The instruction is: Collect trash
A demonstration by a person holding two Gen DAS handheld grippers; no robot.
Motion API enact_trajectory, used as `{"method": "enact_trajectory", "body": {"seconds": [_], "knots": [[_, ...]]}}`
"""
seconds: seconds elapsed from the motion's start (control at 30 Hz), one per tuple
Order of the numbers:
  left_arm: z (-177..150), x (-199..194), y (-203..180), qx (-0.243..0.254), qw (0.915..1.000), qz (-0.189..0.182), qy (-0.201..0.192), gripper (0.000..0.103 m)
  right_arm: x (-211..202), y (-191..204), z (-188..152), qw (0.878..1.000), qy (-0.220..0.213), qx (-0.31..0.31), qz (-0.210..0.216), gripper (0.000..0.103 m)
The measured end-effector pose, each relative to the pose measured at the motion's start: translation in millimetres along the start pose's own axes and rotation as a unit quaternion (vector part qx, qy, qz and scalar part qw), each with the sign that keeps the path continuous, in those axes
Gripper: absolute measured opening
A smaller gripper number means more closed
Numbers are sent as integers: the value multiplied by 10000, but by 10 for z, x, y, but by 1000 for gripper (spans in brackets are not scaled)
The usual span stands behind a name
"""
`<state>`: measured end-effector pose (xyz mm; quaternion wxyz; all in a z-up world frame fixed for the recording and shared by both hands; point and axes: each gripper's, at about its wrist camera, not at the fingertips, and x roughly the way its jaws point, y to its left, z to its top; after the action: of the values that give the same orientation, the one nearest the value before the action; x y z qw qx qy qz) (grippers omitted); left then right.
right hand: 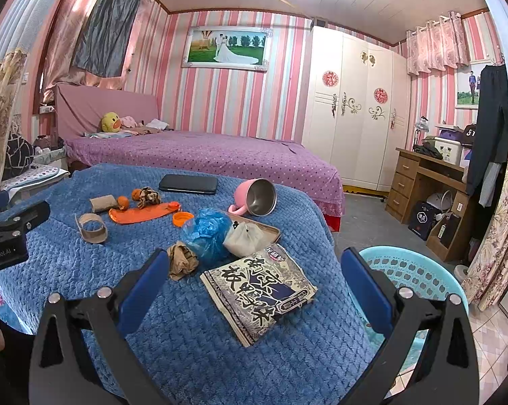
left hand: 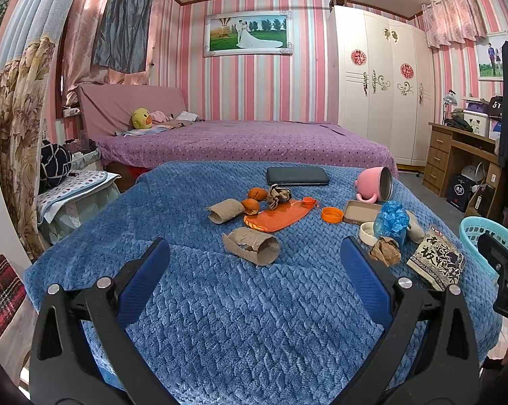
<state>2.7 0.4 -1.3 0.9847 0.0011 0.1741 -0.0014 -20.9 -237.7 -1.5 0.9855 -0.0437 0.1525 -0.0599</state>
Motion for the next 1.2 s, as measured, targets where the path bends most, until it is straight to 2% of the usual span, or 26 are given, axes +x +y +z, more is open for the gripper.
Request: {"method": "enact_trajectory", "body": {"seconds": [1.2], "knots": [[-18,-15,-33,14,10000,0,11,98,36,-31,-30,10000,15,-5,-5,99]]}}
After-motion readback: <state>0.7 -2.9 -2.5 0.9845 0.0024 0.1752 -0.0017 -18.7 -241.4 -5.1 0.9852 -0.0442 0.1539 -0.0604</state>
